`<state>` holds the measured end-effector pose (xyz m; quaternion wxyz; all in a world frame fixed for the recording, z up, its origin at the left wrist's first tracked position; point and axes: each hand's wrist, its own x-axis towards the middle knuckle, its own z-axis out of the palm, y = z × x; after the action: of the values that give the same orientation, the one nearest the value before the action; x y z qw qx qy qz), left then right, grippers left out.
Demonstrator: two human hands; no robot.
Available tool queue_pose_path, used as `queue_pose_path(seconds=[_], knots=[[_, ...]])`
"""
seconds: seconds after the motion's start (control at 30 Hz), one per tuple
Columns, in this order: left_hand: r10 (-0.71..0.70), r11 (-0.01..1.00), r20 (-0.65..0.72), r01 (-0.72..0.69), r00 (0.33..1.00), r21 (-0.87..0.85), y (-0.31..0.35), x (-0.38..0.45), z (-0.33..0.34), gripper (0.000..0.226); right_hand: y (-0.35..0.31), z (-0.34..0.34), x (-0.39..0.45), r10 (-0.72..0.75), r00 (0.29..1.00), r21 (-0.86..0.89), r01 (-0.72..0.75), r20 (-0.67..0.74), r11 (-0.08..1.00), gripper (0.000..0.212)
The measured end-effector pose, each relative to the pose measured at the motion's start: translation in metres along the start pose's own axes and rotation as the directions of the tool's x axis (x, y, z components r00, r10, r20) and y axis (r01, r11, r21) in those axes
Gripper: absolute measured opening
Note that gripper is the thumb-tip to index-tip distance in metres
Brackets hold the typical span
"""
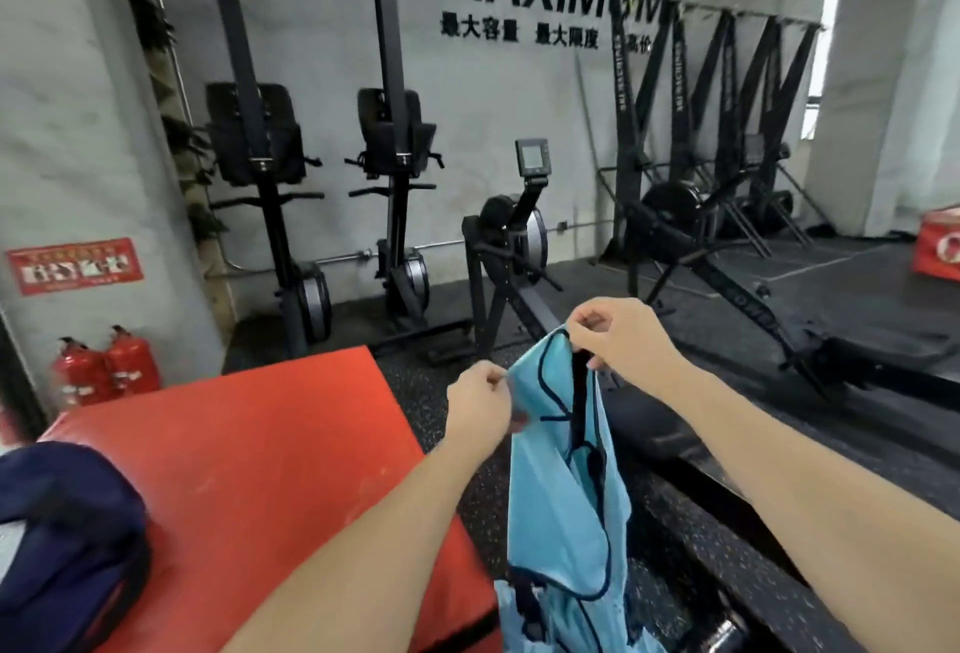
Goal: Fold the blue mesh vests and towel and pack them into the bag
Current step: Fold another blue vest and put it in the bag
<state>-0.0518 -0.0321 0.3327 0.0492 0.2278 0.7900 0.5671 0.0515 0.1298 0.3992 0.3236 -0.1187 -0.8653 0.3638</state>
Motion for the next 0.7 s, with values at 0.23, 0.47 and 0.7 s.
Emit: queue_pose_path(seconds=[0.23, 0.47, 0.7], knots=[[0.431, 0.881, -0.251, -0.344, 0.867, 0.326, 0.133, 0.041, -0.16, 0.013, -0.132, -0.021, 0.067, -0.265, 0.959, -0.028, 0.263, -0.103, 0.964, 0.009], [0.683, 0.692, -0.342, -0.423, 0.645, 0.585, 0.218, 0.028, -0.29, 0.013, -0.254, -0.003, 0.099, -0.467, 0.869, -0.081, 0.46, -0.161, 0.884, 0.013], [0.667, 0.654, -0.311, -0.331, 0.677, 0.68, 0.182, 0.017, -0.351, 0.015, -0.272, 0.071, 0.093, -0.473, 0.877, -0.011, 0.474, -0.08, 0.88, 0.013]])
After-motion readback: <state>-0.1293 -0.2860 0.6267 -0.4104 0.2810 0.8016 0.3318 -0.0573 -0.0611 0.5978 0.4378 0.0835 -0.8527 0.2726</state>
